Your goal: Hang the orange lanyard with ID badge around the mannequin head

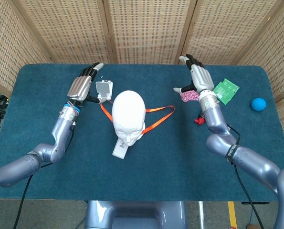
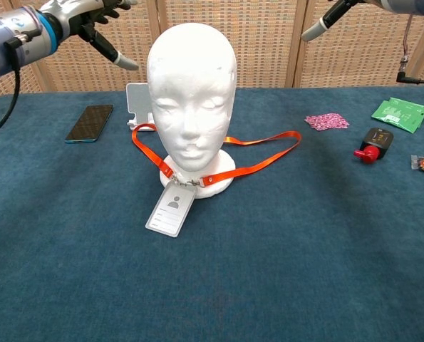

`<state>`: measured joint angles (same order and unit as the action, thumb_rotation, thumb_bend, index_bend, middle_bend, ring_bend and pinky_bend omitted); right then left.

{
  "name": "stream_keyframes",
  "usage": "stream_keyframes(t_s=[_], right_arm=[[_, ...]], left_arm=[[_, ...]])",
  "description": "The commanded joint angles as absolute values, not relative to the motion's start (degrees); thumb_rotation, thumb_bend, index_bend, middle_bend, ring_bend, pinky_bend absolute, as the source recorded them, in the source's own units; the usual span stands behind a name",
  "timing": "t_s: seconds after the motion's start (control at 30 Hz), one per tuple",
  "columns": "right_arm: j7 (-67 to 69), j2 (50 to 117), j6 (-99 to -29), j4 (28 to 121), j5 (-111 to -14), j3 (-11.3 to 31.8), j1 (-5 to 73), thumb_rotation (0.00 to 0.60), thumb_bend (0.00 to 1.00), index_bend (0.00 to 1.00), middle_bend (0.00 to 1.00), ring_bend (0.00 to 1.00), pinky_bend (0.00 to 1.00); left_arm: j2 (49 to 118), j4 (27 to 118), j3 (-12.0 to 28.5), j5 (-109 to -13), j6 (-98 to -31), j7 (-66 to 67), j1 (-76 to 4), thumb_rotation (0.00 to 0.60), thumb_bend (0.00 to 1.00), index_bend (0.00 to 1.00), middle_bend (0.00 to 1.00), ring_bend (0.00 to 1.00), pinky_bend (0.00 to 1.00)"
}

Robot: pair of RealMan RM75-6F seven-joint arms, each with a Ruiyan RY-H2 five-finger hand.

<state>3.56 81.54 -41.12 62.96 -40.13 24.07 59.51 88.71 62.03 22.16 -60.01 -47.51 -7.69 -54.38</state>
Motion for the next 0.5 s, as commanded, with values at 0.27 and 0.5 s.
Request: stream_keyframes(t_s=[0.27,0.5], right_arm=[[0.9,69.9,-53.9,81.1,-46.5,21.2,48.2,0.6,0.1,0.15,0.12,0.01,0.0],[0.1,65.1,-61.2,91.3,-55.7,15.5,39.7,0.6,0.37,0.15,0.56,0.49,0.49]], left_arm=[[77.0,75.4,15.8,-68.9,-62.5,-3.5,-42.4,0.6,0.0,0.0,0.0,0.0,0.0],[67.9,90.0,9.0,-71.7,-74.1,5.1,-30.6,0.6,0.0,0.0,0.0,0.0,0.0]])
